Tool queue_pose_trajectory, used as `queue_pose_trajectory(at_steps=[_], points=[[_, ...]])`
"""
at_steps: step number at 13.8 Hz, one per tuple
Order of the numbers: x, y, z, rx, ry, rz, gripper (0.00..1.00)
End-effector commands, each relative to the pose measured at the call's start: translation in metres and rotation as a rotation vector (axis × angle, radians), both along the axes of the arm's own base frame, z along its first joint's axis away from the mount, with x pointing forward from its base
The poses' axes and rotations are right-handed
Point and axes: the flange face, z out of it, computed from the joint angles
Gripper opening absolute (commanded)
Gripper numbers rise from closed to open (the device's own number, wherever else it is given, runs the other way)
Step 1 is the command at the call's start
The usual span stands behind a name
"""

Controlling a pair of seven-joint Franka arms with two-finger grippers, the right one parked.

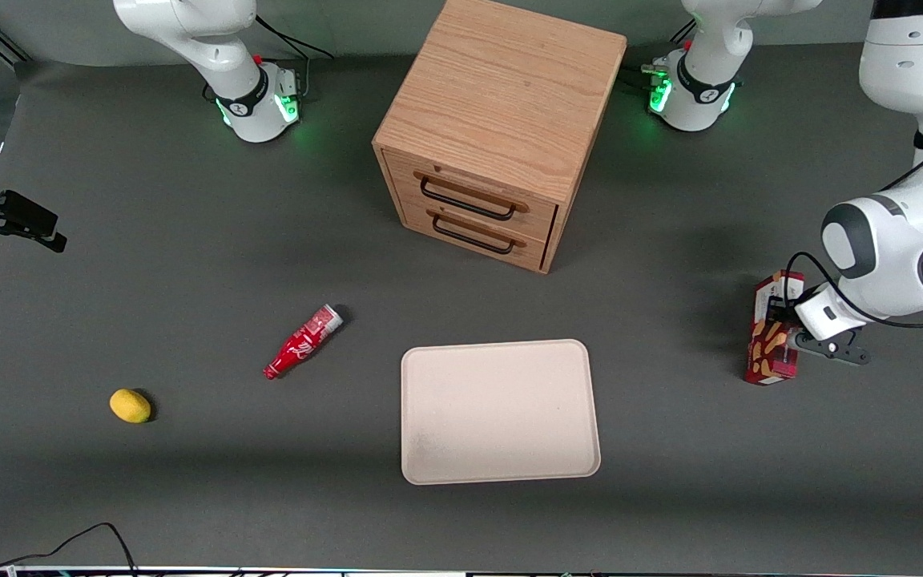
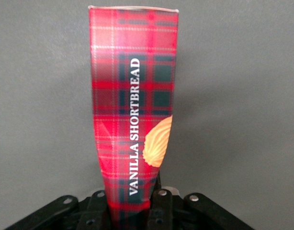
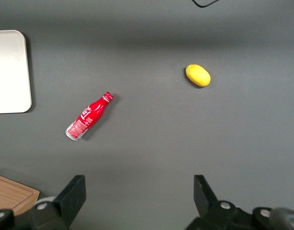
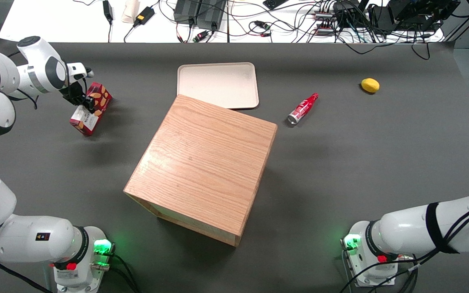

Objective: Place red cookie box on tray
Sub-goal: 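Lift the held box and carry it toward the cream tray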

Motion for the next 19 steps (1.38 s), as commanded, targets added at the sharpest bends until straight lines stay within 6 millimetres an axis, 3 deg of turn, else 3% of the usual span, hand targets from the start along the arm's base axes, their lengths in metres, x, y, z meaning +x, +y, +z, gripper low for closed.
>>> queue_pose_trajectory(at_steps=[1,3,7,9,11,13,16,17,19], points=[[0.016,-0.002,0.056,-0.046,0.008,-0.027,0.00],[0.033,-0.004,0.111,-0.089,0.042,-0.035,0.00],[0.054,-0.007,0.244,-0.101,0.115,0.047,0.00],[0.054,-0.027,0.301,-0.092,0.132,0.132,0.00],[0.055,-0.073,0.335,-0.086,0.136,0.228,0.00],[0.055,-0.137,0.341,-0.092,0.148,0.308,0.00],[0.070,-0.212,0.321,-0.122,0.112,0.379,0.00],[0.077,-0.235,0.307,-0.138,0.093,0.388,0.00],[0.090,-0.283,0.257,-0.120,0.058,0.423,0.00]])
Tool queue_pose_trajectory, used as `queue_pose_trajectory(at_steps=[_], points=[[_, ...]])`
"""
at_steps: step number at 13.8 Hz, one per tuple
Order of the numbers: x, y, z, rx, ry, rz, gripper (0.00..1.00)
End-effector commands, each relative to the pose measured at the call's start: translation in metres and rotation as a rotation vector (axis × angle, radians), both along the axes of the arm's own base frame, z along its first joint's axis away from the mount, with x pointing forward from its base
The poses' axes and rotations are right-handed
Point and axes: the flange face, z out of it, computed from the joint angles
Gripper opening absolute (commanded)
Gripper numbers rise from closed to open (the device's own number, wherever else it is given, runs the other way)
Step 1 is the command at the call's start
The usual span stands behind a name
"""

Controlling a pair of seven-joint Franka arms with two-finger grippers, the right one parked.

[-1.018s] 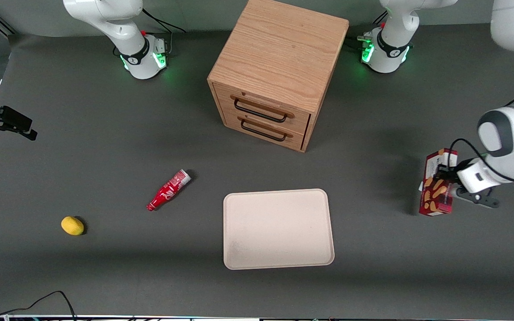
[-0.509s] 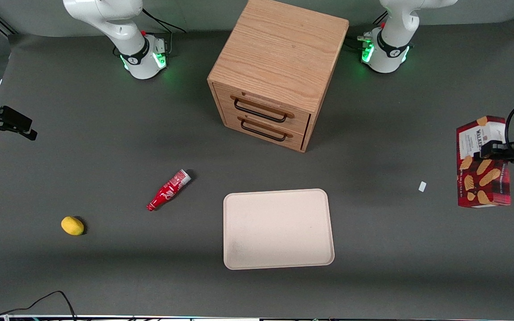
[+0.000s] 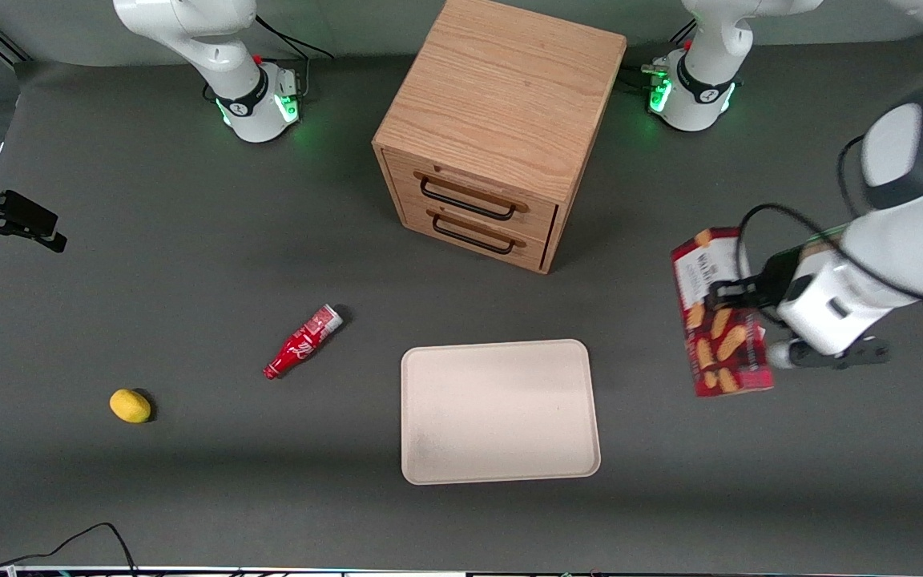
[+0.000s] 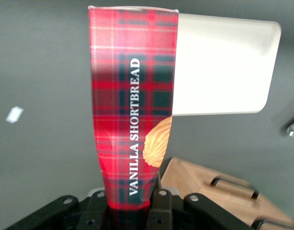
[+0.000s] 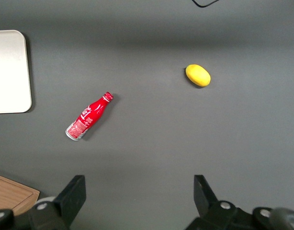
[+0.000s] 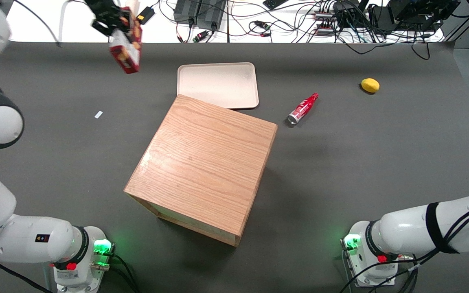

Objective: Place red cookie box on tray
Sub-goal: 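Lift the held box and carry it toward the cream tray, then lower the box onto the tray's edge and open the left gripper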

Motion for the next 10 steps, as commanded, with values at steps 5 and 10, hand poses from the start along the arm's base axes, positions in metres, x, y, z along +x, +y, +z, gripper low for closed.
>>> queue_pose_trajectory(at_steps=[5,10], points=[[0.029,-0.098,-0.142,0.084,-0.087,0.059,0.00],[0.033,-0.140,-0.245,0.092,-0.188,0.035,0.00]])
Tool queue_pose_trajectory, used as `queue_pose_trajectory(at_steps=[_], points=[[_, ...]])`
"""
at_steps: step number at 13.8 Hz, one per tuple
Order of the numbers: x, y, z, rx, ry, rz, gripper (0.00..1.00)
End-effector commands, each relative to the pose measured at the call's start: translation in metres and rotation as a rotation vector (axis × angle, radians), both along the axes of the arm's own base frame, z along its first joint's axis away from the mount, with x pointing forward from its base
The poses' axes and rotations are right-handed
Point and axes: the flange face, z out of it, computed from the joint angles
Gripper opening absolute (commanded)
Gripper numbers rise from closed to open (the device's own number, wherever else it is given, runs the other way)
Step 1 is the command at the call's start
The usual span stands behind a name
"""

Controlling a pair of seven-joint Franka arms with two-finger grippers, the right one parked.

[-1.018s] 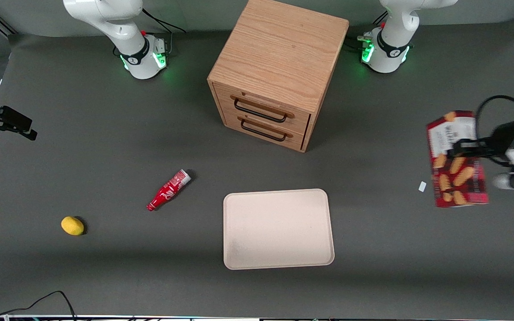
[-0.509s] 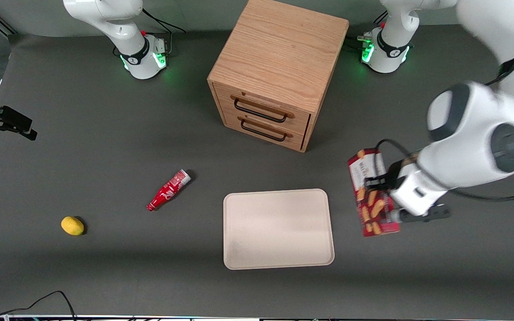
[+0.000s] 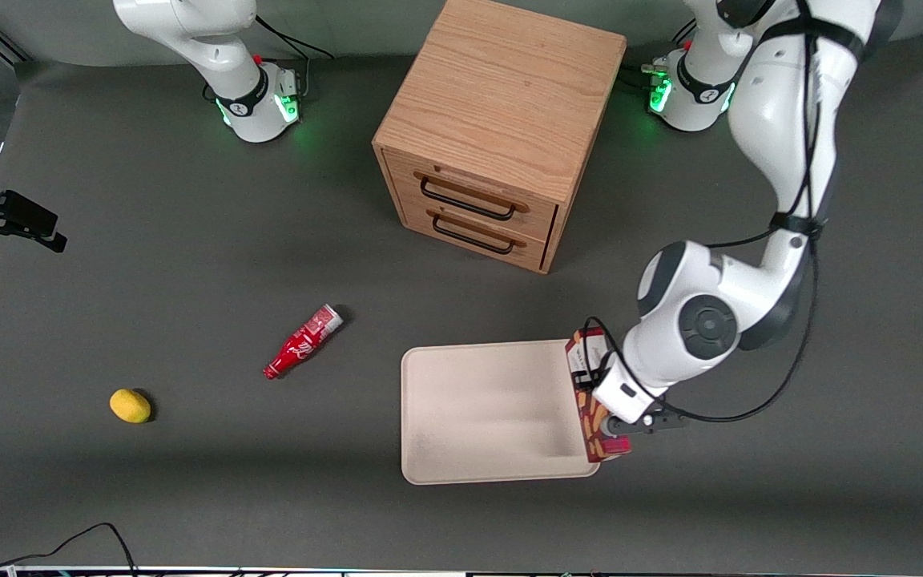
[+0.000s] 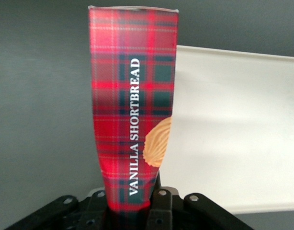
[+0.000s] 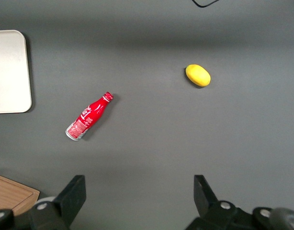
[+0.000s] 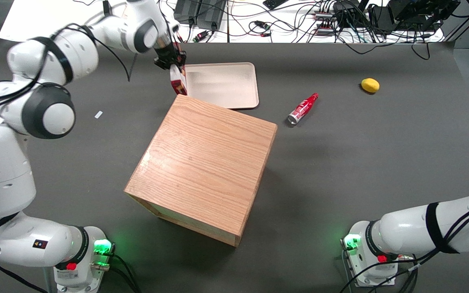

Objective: Place red cookie box on tray
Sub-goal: 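Lower the box onto the tray's edge and open the left gripper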

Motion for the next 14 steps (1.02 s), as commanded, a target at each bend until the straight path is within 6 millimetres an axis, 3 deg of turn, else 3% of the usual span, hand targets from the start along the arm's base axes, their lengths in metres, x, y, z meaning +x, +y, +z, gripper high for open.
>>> queue_pose_trajectory(at_steps=[1,5,6,7,8,12,14], points=[[-0.005,-0.015,-0.025,0.022,-0.035,-0.001,0.00],[-0.013,-0.016,-0.046,0.060,-0.031,-0.030,0.00],[-0.013,-0.016,-0.046,0.064,-0.033,-0.033,0.31],[-0.013,-0.015,-0.046,0.065,-0.032,-0.032,0.92],[-0.013,-0.015,-0.046,0.065,-0.032,-0.032,1.00],[-0.009,-0.008,-0.031,0.070,-0.035,-0.022,1.00],[-0.009,-0.001,0.004,0.083,-0.030,-0.012,1.00]])
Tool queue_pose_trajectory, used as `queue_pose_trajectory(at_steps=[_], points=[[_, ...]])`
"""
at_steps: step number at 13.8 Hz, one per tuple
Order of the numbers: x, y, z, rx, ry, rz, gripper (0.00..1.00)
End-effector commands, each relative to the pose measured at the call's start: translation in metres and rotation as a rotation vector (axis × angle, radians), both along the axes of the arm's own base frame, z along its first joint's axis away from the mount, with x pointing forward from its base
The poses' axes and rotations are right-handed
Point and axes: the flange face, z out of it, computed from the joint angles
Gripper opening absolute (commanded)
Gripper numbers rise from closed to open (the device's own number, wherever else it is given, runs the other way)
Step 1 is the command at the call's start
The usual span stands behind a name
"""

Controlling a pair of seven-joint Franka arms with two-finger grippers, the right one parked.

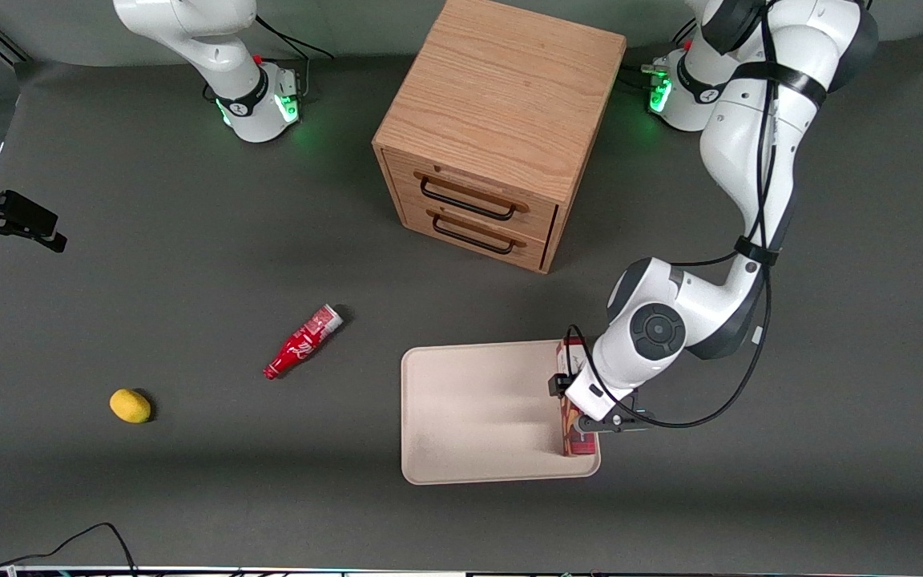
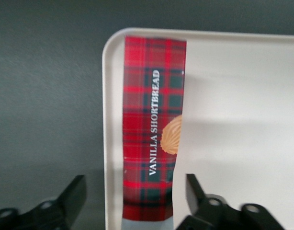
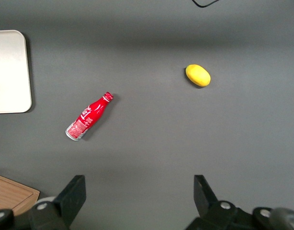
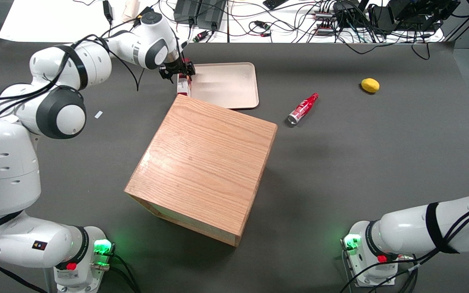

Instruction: Place red cookie box on tray

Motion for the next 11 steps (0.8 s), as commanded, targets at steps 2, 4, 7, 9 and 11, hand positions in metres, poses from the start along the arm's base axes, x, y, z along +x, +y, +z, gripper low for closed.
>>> queue_pose_trajectory(at_steps=[2,4,7,9,11], points=[[-0.002,0.029,0.088,0.041,-0.001,0.048,1.00],[-0.006,0.055,0.133,0.068,0.021,0.072,1.00],[-0.026,0.106,0.222,0.119,0.047,0.119,1.00],[-0.044,0.151,0.274,0.117,0.073,0.096,1.00],[-0.068,0.204,0.315,0.106,0.127,0.030,1.00]])
